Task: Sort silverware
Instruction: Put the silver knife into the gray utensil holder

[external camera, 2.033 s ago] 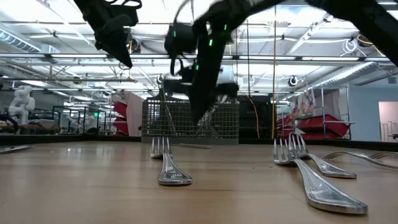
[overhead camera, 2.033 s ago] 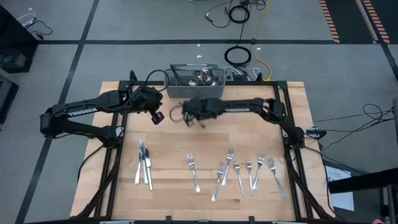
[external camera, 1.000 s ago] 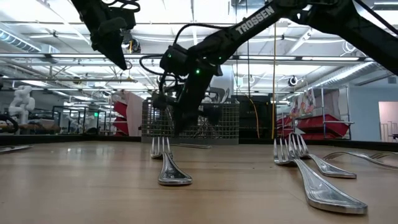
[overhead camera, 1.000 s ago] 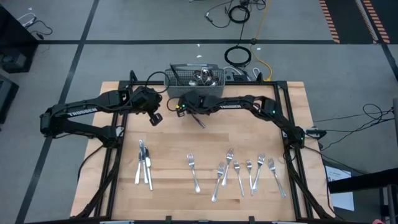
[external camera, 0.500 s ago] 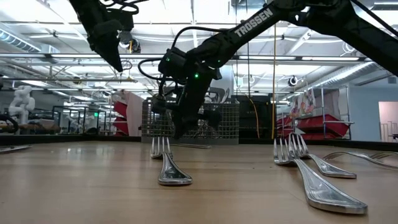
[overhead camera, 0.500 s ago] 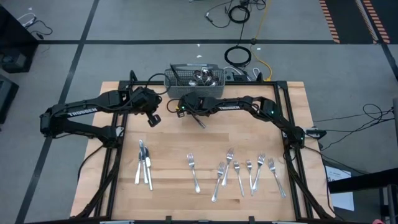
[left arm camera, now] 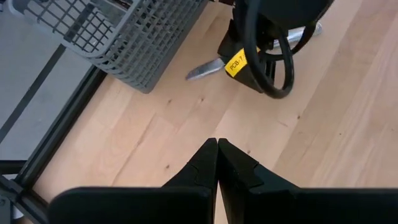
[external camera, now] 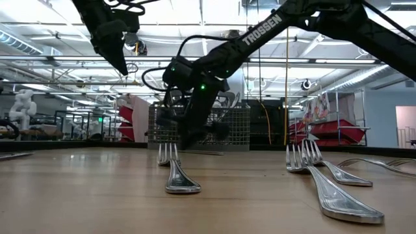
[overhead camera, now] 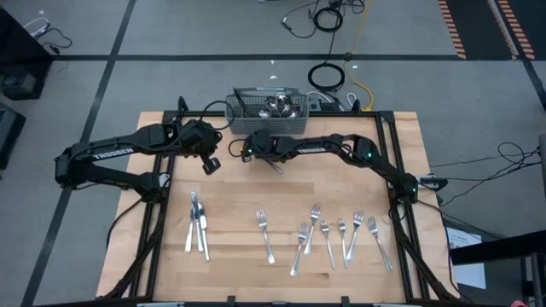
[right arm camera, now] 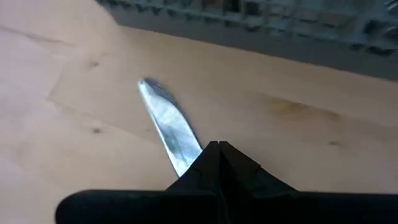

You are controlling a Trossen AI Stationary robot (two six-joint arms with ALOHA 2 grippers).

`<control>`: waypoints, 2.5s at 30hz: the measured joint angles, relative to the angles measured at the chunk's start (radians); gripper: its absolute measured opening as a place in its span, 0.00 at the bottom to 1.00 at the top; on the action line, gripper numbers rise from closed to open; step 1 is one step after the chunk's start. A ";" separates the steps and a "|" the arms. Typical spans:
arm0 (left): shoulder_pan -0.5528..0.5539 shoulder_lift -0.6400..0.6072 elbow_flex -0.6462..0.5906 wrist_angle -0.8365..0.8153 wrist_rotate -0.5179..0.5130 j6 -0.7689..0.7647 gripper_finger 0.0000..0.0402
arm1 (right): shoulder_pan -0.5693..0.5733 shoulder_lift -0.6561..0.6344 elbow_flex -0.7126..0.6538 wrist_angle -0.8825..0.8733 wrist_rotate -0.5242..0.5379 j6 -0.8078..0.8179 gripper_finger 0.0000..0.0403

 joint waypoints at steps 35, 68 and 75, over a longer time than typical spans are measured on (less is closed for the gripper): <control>-0.001 0.003 0.000 0.043 0.212 -0.269 0.04 | 0.048 -0.164 0.172 -0.835 -0.110 -0.193 0.00; 0.130 -0.064 -0.297 0.351 0.557 -0.584 0.04 | -0.013 -0.163 -0.012 -0.610 -0.184 -0.445 0.00; 0.144 -0.064 -0.297 0.354 0.558 -0.579 0.04 | -0.006 -0.163 -0.069 -0.563 -0.213 -0.445 0.00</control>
